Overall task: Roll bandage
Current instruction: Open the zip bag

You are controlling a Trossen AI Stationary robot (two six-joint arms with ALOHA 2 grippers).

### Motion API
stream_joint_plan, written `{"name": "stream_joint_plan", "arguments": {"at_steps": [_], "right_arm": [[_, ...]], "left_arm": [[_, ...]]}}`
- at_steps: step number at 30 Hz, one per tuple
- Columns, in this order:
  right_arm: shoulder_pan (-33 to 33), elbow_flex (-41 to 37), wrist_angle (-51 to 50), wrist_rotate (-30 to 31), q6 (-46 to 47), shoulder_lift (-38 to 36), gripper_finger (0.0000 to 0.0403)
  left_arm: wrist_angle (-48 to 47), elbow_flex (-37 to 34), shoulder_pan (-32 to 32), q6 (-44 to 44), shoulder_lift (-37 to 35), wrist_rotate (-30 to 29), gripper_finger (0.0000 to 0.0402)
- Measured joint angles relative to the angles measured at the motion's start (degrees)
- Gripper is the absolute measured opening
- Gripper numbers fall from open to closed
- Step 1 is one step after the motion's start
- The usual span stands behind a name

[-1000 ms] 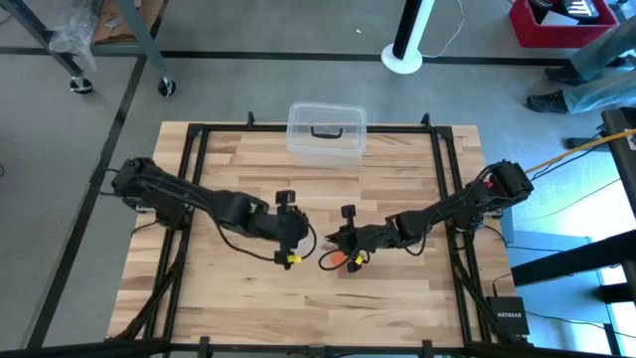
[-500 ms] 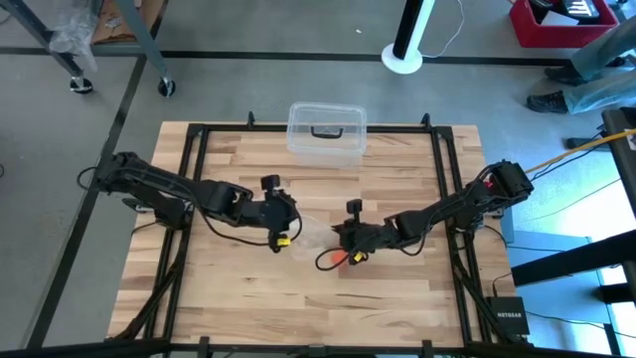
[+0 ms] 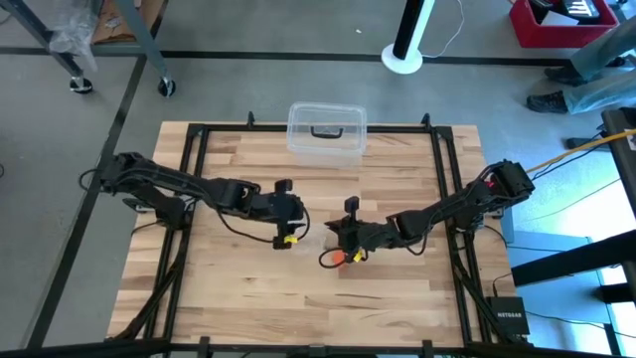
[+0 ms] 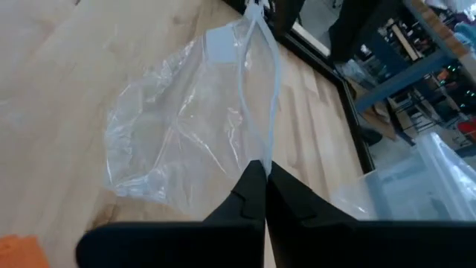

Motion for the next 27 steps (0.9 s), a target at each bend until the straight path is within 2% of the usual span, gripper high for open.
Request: {"name": "stream_joint_plan", "arguments": {"at_steps": [10,14,18,21,24,27], "right_arm": [[0.0,0.0,2.4,0.2,-3.7,0.0,0.0003],[0.0,0.0,3.5,0.9,-4.5,0.0,0.0003],[0.0,0.0,4.5,1.6,-4.5,-0.1,0.0003],[0.0,0.0,4.5,1.9,-4.1,-0.1,0.0003],[0.0,0.0,4.6,0.5,-3.9,-0.1,0.0003],[0.0,0.0,5.7,0.5,-3.9,-0.1,0.0003]], "left_arm": [[3.1,-2.2,3.3,3.3,2.5,0.3,0.0168],[3.0,-2.2,3.1,5.4,2.5,3.6,0.0161],[3.8,-2.2,3.2,7.2,2.5,5.6,0.0117],[3.4,-2.2,3.6,7.6,2.5,8.7,0.0065],[2.7,-2.2,3.9,9.2,2.5,9.2,0.0014],[2.7,-2.2,4.6,9.6,2.5,9.4,0.001]]}}
